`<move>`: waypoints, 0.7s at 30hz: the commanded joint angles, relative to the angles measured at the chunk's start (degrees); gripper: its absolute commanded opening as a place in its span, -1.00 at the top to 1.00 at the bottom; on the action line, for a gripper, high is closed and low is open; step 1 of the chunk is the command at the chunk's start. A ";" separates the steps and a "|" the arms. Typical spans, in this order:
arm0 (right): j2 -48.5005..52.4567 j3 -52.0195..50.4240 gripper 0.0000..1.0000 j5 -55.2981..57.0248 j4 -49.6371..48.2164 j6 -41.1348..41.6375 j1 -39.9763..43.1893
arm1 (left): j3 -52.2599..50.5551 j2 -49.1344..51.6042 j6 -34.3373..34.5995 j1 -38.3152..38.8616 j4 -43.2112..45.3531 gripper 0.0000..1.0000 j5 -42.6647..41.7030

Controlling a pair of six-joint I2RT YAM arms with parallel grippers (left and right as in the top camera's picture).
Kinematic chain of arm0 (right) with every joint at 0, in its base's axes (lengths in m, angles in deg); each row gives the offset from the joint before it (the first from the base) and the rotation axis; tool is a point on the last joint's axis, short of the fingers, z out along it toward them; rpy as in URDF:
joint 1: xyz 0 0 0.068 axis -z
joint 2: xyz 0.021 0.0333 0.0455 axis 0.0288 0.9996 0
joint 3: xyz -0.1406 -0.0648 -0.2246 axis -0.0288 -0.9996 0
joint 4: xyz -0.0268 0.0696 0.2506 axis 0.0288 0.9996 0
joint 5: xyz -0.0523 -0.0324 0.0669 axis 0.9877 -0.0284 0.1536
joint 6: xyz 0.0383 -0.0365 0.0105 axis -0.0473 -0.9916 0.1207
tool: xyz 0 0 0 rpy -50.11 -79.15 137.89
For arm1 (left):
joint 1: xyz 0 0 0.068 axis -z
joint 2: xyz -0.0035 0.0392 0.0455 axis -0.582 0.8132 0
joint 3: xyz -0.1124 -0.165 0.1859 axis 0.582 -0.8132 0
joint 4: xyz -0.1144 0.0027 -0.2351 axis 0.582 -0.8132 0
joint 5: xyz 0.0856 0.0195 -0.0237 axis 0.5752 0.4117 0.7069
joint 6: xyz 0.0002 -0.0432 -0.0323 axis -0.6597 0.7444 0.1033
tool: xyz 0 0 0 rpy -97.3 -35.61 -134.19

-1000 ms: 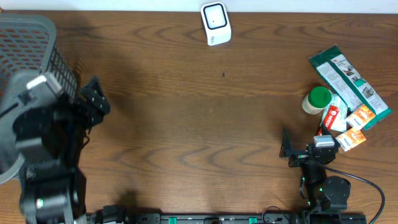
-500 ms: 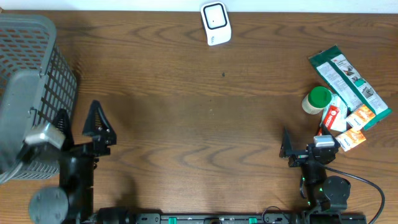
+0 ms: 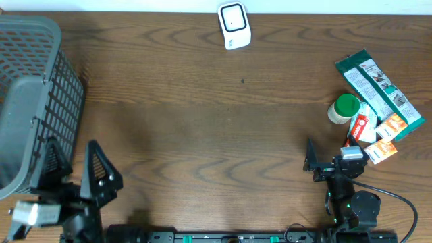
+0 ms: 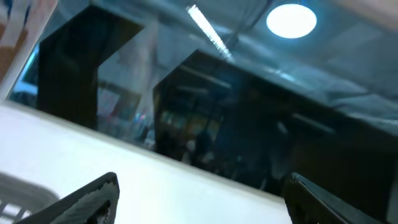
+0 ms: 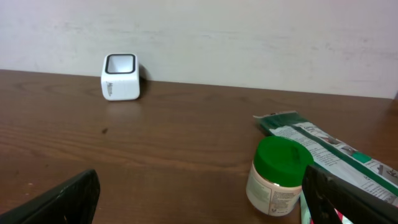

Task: Scan the item barcode

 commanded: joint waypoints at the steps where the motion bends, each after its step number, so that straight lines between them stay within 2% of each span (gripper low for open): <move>1: -0.37 -0.07 -0.99 0.52 0.26 0.72 0.22 | -0.42 -2.43 -0.37 0.52 0.42 -0.70 0.72; 11: -0.37 -0.07 -0.98 0.52 0.26 0.72 0.22 | -1.64 -3.23 -0.76 0.55 6.14 -0.71 0.70; 21: -0.35 -0.07 -0.98 0.52 0.26 0.72 0.22 | -12.31 -3.23 -0.74 0.90 26.45 -0.71 0.70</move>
